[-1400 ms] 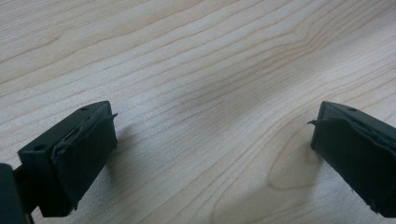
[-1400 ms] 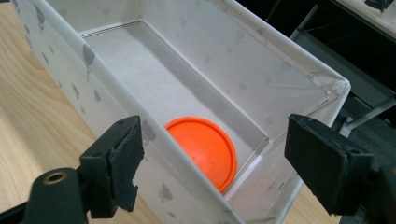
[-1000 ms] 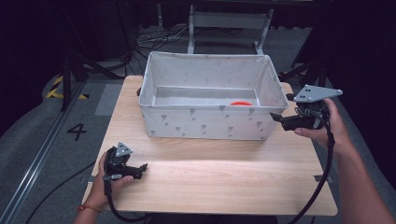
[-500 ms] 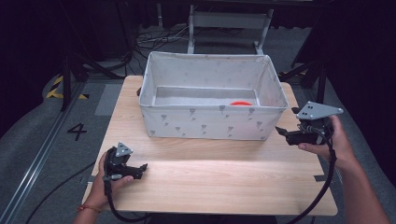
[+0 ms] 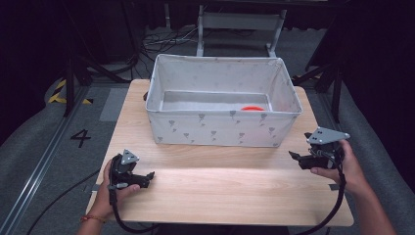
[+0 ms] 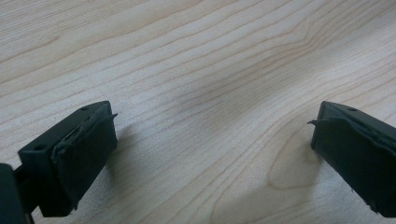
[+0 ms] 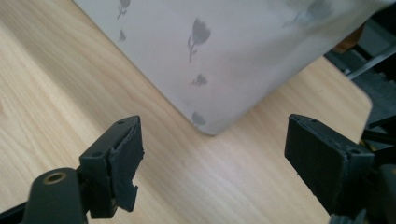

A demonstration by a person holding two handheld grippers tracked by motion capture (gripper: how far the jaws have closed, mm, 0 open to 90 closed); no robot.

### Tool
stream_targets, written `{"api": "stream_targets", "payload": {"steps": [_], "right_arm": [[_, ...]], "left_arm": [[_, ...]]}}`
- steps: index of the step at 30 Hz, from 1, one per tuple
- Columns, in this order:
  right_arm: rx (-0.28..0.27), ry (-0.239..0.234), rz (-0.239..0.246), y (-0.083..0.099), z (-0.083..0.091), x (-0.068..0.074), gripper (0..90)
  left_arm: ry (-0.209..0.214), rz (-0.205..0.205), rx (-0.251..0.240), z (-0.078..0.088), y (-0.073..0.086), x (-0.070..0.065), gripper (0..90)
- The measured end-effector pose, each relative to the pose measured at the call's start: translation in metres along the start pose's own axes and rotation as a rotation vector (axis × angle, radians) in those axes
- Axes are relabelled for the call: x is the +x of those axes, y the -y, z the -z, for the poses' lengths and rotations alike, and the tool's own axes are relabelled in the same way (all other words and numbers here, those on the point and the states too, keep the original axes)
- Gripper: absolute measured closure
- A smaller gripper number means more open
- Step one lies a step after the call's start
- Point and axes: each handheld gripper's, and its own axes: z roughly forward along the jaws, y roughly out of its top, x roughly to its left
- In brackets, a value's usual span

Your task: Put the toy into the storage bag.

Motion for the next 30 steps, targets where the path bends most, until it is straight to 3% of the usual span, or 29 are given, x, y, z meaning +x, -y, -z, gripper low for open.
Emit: {"api": "stream_targets", "payload": {"steps": [8,13,18,25,29,30], "right_arm": [[0.002,-0.038,-0.038,0.037,-0.011,0.003,19.2],[-0.004,-0.069,-0.134,0.065,-0.022,0.003,19.5],[0.0,-0.054,-0.166,0.088,-0.027,0.004,19.6],[-0.001,-0.076,-0.235,0.114,-0.027,0.004,20.1],[-0.011,-0.086,-0.287,0.126,-0.029,0.005,20.1],[-0.019,-0.095,-0.322,0.13,-0.032,0.005,20.4]], "left_arm": [[0.0,0.0,0.0,0.0,0.0,0.0,0.6],[-0.001,-0.001,-0.001,0.0,0.0,0.0,0.6],[-0.001,-0.001,-0.001,0.0,0.0,0.0,0.6],[-0.007,0.002,-0.007,0.0,0.0,-0.001,0.6],[-0.009,0.003,-0.007,0.0,0.001,-0.001,0.6],[-0.009,0.003,-0.007,0.0,0.001,-0.001,0.6]]}}
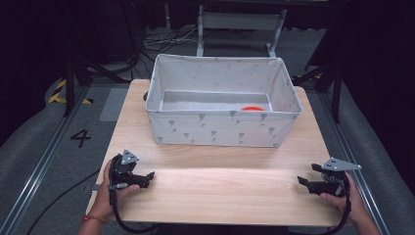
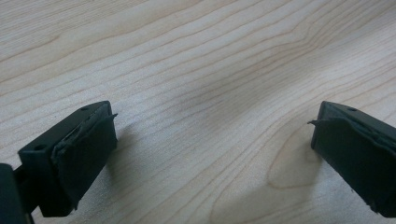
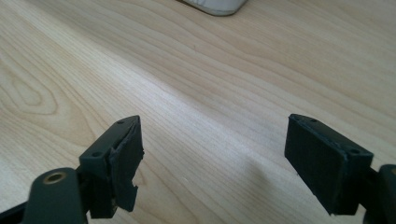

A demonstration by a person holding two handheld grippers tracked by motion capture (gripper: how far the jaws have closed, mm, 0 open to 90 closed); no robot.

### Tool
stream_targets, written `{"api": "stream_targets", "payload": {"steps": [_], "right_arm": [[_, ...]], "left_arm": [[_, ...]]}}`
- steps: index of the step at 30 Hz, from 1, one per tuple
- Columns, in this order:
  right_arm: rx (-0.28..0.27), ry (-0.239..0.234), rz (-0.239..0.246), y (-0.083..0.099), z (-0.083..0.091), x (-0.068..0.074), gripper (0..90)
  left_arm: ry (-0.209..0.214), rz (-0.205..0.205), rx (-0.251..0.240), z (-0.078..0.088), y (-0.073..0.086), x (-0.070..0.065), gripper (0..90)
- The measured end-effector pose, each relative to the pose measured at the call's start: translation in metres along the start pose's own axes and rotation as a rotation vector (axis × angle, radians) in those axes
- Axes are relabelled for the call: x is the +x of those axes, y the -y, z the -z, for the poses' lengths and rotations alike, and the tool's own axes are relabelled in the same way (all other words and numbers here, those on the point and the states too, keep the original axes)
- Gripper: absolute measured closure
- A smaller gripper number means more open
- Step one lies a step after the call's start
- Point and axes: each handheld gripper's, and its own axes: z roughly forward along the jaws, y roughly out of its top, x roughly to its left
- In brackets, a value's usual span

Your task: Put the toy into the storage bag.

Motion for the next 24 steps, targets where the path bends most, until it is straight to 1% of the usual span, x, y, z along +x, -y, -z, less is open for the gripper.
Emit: {"api": "stream_targets", "payload": {"steps": [3,4,5,6,10,24], "right_arm": [[-0.002,-0.004,-0.013,0.003,-0.004,0.0,20.4],[-0.003,-0.005,-0.029,0.004,-0.006,0.0,20.6],[0.008,-0.003,-0.033,0.006,-0.01,0.001,19.0],[0.002,0.013,-0.015,0.007,-0.012,0.003,17.4],[0.009,0.024,-0.031,0.006,-0.014,0.003,14.9],[0.008,0.024,-0.031,0.006,-0.014,0.003,14.9]], "left_arm": [[-0.001,0.001,0.0,0.0,0.0,0.0,0.6],[-0.001,0.001,0.0,0.0,0.0,0.0,0.6],[-0.001,0.0,0.001,0.0,0.0,0.0,0.6],[0.001,0.001,-0.001,0.0,0.0,0.0,0.5],[-0.005,0.009,0.003,0.0,0.0,-0.001,0.5],[-0.02,0.027,-0.002,-0.001,-0.001,-0.003,0.1]]}}
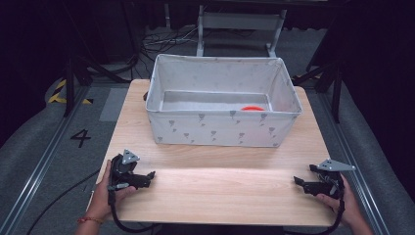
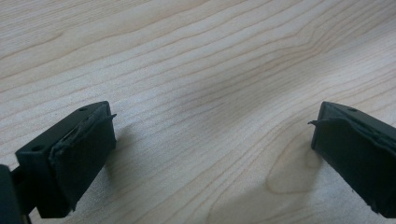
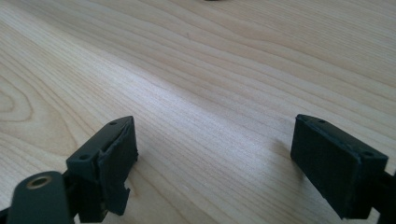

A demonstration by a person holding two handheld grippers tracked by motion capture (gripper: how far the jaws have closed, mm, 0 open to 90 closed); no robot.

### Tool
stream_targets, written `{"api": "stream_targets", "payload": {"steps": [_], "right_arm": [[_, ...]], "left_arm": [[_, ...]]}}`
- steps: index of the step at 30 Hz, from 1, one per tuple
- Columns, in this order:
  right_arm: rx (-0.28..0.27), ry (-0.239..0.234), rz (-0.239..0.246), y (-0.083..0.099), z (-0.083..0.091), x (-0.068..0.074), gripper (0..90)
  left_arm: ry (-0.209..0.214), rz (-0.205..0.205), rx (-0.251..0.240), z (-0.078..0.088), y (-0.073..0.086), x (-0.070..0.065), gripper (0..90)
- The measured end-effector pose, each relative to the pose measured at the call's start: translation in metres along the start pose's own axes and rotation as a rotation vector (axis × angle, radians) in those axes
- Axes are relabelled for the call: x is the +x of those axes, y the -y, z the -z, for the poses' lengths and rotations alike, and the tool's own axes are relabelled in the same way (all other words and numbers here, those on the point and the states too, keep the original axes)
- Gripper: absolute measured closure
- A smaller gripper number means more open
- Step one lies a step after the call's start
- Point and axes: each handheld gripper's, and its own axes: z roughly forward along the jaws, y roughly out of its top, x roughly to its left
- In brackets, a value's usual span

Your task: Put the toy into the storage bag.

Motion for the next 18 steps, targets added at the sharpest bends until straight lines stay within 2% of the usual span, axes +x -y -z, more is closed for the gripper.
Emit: {"api": "stream_targets", "payload": {"steps": [18], "right_arm": [[0.002,0.007,-0.006,0.0002,0.0002,0.0007,14.3]], "left_arm": [[-0.004,0.002,0.0,-0.0001,-0.0001,-0.0002,0.1]]}}
